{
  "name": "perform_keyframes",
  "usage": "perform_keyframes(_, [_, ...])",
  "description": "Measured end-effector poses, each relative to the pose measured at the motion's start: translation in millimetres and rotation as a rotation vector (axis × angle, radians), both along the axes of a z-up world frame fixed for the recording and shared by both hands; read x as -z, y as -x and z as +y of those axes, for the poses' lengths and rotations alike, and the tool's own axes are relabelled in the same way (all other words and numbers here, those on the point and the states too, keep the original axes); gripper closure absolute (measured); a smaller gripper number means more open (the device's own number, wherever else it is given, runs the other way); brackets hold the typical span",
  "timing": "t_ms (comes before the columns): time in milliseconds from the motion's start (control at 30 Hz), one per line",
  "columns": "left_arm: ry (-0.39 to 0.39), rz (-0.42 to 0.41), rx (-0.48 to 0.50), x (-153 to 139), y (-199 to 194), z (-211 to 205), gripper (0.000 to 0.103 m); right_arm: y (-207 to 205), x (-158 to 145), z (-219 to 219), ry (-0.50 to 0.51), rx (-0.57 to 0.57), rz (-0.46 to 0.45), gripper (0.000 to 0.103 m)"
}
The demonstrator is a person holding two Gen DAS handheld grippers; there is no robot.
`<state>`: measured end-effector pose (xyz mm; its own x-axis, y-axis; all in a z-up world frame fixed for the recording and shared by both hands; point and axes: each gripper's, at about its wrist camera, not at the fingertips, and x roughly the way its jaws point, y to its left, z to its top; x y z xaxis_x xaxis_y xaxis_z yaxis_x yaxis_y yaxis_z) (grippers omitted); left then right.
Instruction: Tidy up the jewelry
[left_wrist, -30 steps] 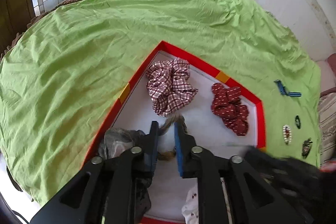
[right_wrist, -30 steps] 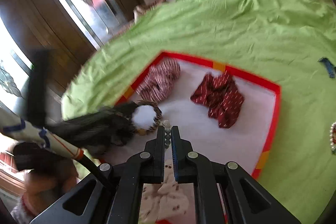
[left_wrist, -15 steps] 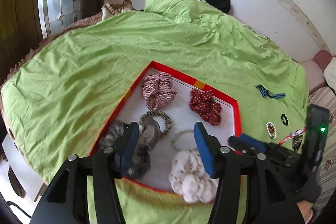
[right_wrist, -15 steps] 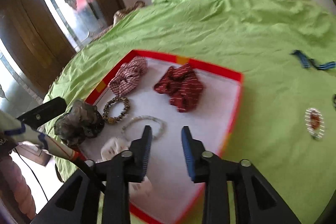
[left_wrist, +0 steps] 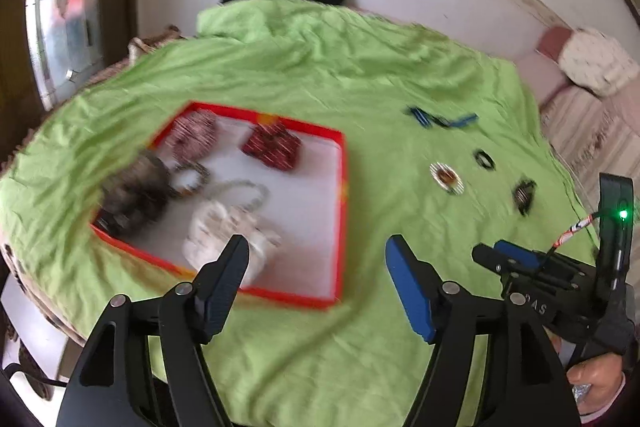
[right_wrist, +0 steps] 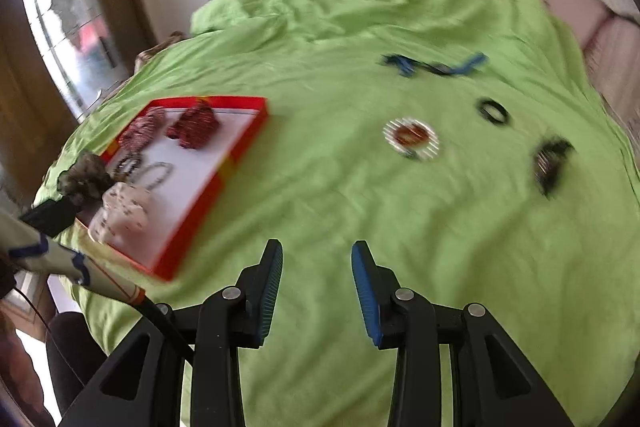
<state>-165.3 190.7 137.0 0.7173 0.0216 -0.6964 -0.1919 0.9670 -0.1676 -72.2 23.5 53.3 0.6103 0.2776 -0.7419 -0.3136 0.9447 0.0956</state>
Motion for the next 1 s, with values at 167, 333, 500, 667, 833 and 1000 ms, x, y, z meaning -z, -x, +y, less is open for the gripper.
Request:
perform_keyframes(167, [-0.015, 0.032, 0.074, 13, 13, -38, 0.033, 24, 9, -43, -0.039, 0.082, 0.019, 0.060])
perform_keyframes(333, [-0.013, 0.062, 0.119, 22, 21, -62, 0.032, 47, 19, -76, -0.068, 0.151, 0.037, 0.059])
perform_keyframes(500, [-0.032, 0.062, 0.128, 25, 26, -72, 0.024, 59, 22, -93, -0.083, 0.195, 0.047, 0.058])
perform_keyframes(667, [-0.015, 0.065, 0.136, 28, 28, -74, 0.023, 75, 10, -100, -0.066, 0.221, 0.012, 0.057])
perform_keyframes(833, [0.005, 0.043, 0.155, 20, 34, -75, 0.023, 90, -11, -108, -0.076, 0.262, -0.028, 0.054])
perform_keyframes(1000, [-0.003, 0.015, 0.145, 10, 43, -71, 0.023, 100, -29, -108, -0.087, 0.275, -0.066, 0.052])
